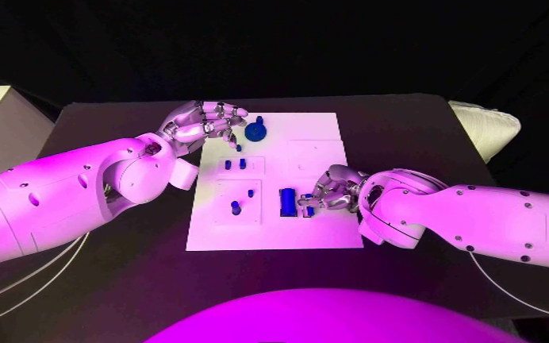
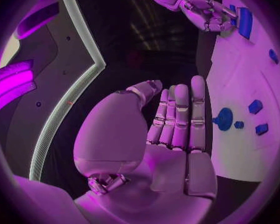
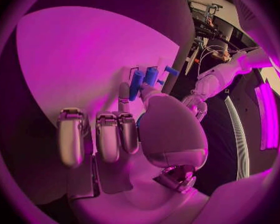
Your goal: Assemble the parts on the task board
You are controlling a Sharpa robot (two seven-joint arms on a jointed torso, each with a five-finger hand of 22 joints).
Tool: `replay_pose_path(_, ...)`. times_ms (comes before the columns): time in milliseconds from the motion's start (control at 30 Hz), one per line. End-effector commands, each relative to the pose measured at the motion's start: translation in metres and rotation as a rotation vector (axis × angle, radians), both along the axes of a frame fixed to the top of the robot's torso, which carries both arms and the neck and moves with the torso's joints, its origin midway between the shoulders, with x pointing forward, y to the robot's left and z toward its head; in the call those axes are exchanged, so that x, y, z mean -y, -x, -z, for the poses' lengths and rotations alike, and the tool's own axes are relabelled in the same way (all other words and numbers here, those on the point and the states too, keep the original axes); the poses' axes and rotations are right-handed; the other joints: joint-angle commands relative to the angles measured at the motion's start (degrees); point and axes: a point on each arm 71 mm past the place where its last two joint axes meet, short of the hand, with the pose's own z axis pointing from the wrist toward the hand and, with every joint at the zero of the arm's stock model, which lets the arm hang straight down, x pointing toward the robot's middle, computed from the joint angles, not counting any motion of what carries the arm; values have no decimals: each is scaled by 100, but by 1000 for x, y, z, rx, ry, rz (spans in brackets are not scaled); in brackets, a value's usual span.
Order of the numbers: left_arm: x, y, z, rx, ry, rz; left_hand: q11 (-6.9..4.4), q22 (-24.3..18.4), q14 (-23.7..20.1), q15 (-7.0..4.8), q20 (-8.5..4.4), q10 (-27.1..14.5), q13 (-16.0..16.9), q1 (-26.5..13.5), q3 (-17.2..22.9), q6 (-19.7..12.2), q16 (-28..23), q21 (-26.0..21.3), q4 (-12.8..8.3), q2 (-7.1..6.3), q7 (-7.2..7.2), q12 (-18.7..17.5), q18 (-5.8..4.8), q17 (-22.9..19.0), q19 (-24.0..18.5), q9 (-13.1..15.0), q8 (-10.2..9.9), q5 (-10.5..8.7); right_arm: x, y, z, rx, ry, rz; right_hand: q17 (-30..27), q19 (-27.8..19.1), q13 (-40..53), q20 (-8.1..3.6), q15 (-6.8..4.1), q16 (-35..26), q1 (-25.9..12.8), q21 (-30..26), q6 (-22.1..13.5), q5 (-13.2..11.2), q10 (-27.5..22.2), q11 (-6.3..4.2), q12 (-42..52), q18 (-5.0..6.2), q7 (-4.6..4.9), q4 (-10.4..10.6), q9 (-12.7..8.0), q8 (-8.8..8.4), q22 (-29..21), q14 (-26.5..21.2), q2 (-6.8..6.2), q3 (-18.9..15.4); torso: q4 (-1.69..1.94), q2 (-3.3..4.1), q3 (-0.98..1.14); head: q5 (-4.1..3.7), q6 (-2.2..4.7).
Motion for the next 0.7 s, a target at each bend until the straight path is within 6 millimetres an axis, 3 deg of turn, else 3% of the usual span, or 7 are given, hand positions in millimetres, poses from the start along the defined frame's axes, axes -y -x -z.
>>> replay_pose_path(33, 2, 1, -1, -2, 14, 17, 4, -5, -2, 22, -10, 29, -7, 25, 7, -1, -18, -28, 32, 18, 17, -28, 87, 8, 30, -8, -25, 11, -1, 0, -1, 8, -18, 1, 1509, 472, 1508, -39, -33, 23, -70, -4, -7, -40, 594, -43, 20, -48, 33, 5, -3, 29, 1347, 598, -26, -12, 0, -2, 1, 2, 0)
replay_pose_path(367, 3, 1, 0, -3, 14, 18, 4, -5, -2, 22, -10, 29, -7, 25, 7, -1, -18, -28, 32, 18, 17, -28, 87, 8, 30, -8, -25, 11, -1, 1, 0, 2, -19, -5, 1509, 471, 1508, -37, -32, 23, -110, -7, -18, -73, 594, -41, 20, -48, 34, -3, 3, 40, 1346, 598, -98, -52, 1, 1, 5, 0, 0)
replay_pose_path(467, 3, 1, 0, -3, 14, 18, 4, -5, -2, 22, -10, 29, -7, 25, 7, -1, -18, -28, 32, 18, 17, -28, 87, 8, 30, -8, -25, 11, -1, 1, 0, -1, -17, -7, 1509, 471, 1508, -38, -33, 23, -146, -7, -29, 159, 594, -44, 20, -48, 32, -7, 14, 64, 1346, 598, -139, -98, 0, 1, 6, 0, 0)
replay_pose_path(700, 3, 1, 0, -4, 13, 18, 4, -5, -2, 22, -10, 29, -7, 25, 7, -1, -18, -28, 32, 18, 17, -28, 87, 8, 30, -8, -25, 11, 0, 2, 2, -14, -10, -13, 1509, 468, 1508, -39, -34, 23, -121, -19, -34, 185, 594, -46, 20, -46, 27, -21, 16, 68, 1343, 598, -148, -97, -3, -1, 4, 1, 0)
